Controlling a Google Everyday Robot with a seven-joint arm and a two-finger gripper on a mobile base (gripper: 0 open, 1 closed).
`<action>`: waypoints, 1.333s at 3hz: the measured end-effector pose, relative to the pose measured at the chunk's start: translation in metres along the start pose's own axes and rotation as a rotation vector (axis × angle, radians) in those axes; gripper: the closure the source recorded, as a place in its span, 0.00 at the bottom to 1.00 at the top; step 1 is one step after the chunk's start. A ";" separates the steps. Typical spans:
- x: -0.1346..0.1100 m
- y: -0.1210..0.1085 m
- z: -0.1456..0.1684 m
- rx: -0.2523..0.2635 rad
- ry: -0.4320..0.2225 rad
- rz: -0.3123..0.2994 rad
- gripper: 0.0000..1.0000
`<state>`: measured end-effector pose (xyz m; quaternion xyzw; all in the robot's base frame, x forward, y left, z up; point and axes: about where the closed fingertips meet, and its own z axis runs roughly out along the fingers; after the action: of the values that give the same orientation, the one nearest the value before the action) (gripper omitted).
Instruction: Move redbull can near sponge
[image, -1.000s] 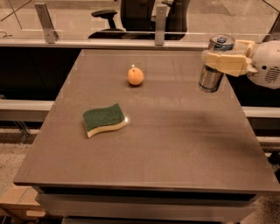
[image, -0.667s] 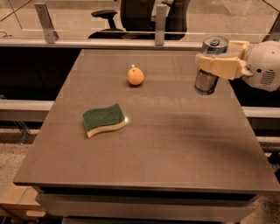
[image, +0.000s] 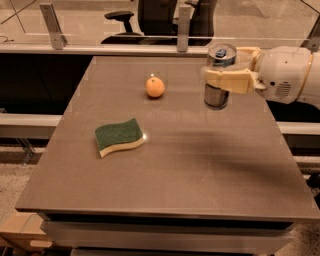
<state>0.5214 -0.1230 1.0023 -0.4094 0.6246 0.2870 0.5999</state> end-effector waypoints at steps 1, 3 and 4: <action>0.004 0.004 0.016 -0.012 -0.004 -0.011 1.00; 0.015 0.007 0.055 0.095 -0.047 0.017 1.00; 0.026 0.008 0.079 0.161 -0.055 0.038 1.00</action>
Offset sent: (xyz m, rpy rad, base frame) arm 0.0289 0.0434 -0.0253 0.0774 -0.0265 -0.1145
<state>0.5564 -0.0561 0.9662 -0.3398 0.6368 0.2582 0.6422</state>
